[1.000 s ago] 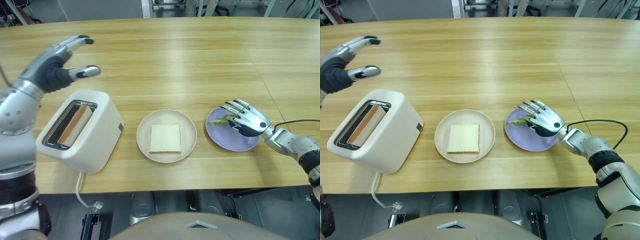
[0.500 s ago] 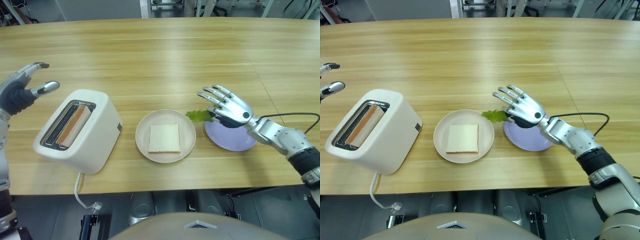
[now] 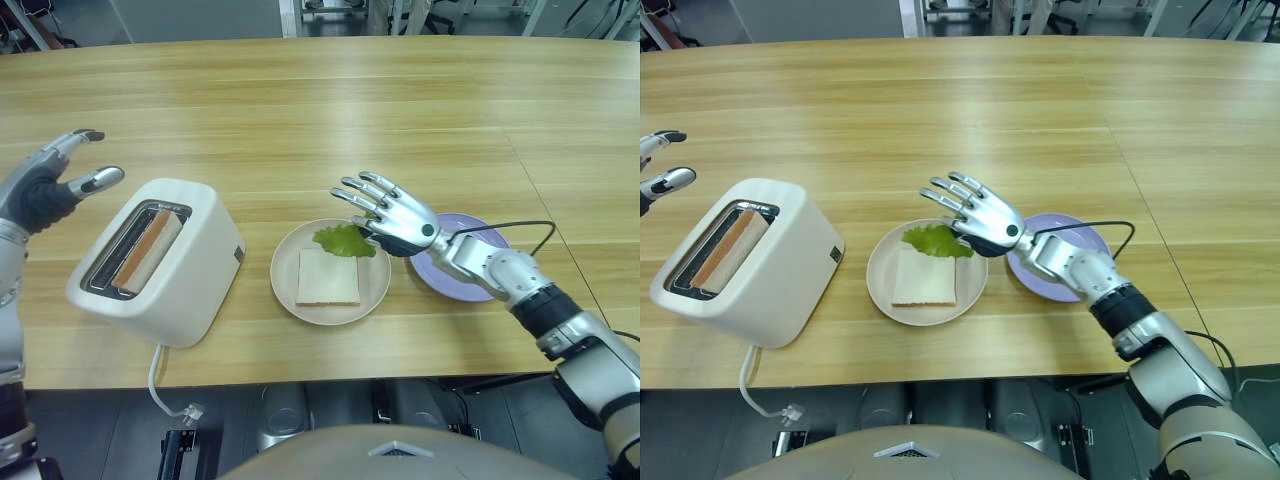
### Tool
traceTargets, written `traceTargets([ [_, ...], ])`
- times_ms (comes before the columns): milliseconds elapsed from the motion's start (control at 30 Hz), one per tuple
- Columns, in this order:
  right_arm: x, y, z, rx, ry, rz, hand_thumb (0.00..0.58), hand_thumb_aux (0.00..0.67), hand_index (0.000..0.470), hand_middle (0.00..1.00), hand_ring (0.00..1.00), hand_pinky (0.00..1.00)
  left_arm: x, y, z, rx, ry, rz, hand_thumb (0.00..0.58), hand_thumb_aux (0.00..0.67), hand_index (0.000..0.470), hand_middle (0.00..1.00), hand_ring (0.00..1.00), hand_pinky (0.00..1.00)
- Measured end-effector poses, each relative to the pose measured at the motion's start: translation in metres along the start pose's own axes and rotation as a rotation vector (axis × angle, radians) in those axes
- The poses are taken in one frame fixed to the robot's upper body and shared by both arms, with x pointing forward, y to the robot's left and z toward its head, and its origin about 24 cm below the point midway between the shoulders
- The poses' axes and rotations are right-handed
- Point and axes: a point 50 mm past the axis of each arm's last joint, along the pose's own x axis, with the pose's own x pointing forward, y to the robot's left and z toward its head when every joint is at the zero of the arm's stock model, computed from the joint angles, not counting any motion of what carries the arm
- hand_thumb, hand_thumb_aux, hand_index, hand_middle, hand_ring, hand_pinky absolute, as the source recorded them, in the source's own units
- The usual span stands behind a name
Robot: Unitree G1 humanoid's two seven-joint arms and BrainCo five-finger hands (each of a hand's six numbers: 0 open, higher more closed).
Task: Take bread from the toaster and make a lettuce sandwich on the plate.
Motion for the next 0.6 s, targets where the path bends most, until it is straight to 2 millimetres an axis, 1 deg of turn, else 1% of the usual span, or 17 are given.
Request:
traceTargets([
  [200,0.032,0.005,0.003,-0.026,-0.004,-0.039,0.580,0.670,0.460,0.00,0.00,0.00,0.001,-0.003,0.001,-0.015,-0.007,0.002,0.000,0.000,0.000,0.00,0.00,0.00],
  [300,0.043,0.005,0.007,-0.035,-0.011,-0.070,0.580,0.670,0.460,0.00,0.00,0.00,0.001,-0.004,0.001,-0.023,-0.012,0.000,0.000,0.000,0.000,0.00,0.00,0.00],
  [400,0.048,0.010,0.014,-0.040,-0.029,-0.074,0.580,0.670,0.460,0.00,0.00,0.00,0.002,-0.005,0.002,-0.026,-0.017,-0.004,0.000,0.000,0.000,0.00,0.00,0.00],
  [467,0.048,0.017,0.020,-0.034,-0.044,-0.063,0.580,0.670,0.460,0.00,0.00,0.00,0.003,-0.007,0.003,-0.027,-0.020,-0.009,0.000,0.000,0.000,0.00,0.00,0.00],
  [533,0.046,0.024,0.026,-0.028,-0.062,-0.044,0.580,0.670,0.460,0.00,0.00,0.00,0.003,-0.007,0.004,-0.027,-0.023,-0.009,0.000,0.000,0.000,0.00,0.00,0.00],
  [600,0.039,0.032,0.032,-0.014,-0.072,-0.020,0.580,0.670,0.460,0.00,0.00,0.00,0.003,-0.007,0.006,-0.024,-0.032,-0.011,0.000,0.000,0.000,0.00,0.00,0.00],
])
